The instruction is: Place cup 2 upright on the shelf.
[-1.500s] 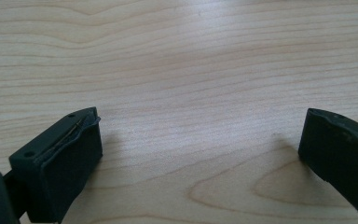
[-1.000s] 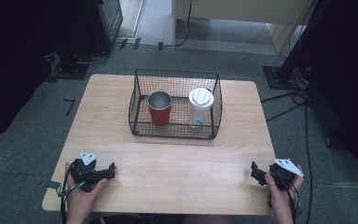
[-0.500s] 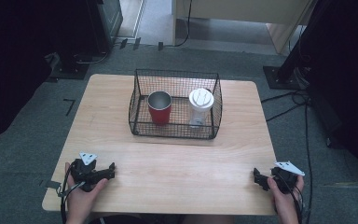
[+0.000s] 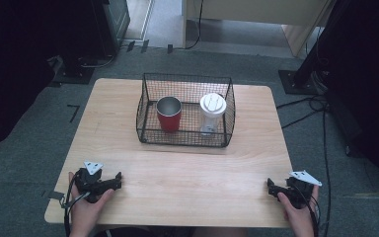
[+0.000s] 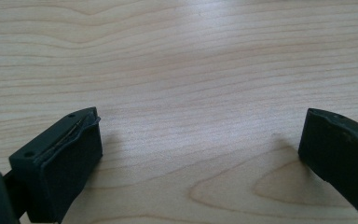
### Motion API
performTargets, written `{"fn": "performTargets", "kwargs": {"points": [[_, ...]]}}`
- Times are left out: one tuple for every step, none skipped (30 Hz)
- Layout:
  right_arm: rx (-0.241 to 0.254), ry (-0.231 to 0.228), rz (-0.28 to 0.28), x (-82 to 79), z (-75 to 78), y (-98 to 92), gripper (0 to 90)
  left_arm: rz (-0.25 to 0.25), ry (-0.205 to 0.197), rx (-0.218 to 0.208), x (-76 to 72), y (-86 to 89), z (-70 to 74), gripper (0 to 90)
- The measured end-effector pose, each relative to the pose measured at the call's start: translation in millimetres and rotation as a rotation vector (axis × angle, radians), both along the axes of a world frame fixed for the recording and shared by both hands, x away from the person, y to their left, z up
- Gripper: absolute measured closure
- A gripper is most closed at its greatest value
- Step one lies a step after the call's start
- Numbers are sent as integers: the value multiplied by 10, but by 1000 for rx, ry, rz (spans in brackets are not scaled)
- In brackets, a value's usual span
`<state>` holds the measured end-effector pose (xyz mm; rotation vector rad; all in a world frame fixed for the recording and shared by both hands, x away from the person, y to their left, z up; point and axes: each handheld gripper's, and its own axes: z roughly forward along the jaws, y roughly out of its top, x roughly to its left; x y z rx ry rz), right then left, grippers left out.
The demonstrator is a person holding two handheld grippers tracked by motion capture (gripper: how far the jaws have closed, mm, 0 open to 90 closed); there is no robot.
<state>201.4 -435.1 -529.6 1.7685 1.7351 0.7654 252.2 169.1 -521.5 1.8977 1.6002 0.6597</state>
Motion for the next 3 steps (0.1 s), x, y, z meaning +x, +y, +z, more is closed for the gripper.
{"fn": "performTargets", "kwargs": {"points": [[0,0,0,0,0,0,13,0,0,0,0,0,0,0],[0,0,1,0,0,0,13,0,1,0,0,0,1,0],[0,0,0,0,0,0,13,0,0,0,0,0,0,0]]}}
